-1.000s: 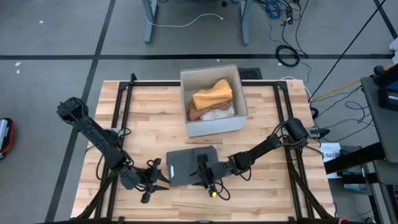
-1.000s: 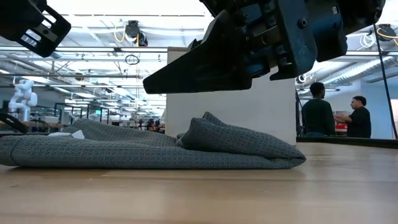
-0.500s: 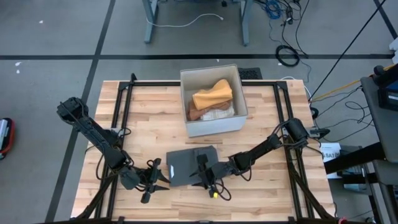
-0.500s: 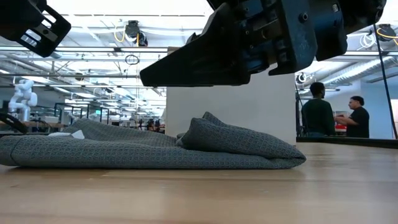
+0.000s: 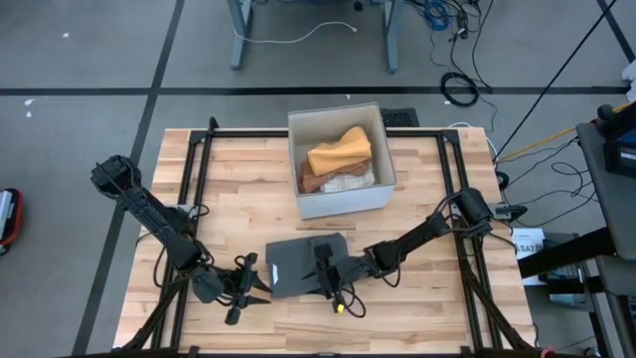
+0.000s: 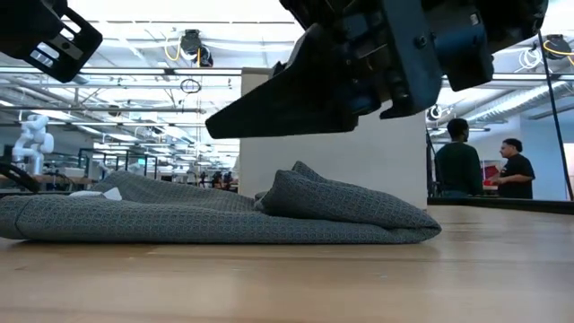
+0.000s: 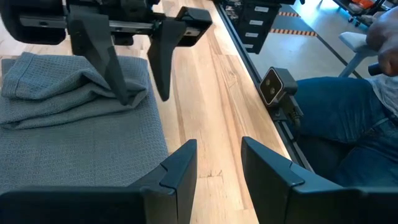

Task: Fold towel
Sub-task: Fold the orange towel

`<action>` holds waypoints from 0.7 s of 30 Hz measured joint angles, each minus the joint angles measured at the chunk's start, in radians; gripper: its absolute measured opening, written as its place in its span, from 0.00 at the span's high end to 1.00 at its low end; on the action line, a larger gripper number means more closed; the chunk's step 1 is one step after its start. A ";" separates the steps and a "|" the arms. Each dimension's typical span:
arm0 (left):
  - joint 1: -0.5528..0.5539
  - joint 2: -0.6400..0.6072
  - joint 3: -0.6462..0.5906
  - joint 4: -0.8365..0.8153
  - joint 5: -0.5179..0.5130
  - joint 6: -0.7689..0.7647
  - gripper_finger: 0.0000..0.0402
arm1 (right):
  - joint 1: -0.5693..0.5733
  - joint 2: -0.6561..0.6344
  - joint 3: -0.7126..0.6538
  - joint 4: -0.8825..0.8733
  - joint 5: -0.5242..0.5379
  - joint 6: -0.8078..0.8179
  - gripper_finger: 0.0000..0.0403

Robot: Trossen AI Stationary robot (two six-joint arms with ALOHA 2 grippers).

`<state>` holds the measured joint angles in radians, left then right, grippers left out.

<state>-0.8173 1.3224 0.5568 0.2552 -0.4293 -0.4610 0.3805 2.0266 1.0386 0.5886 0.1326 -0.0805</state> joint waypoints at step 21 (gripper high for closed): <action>0.033 0.000 0.000 0.008 0.000 -0.065 0.67 | 0.071 0.000 0.000 -0.117 0.058 0.114 0.58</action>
<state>-0.7848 1.3220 0.5568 0.2630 -0.4297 -0.5261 0.4517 2.0266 1.0389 0.4718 0.1904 0.0333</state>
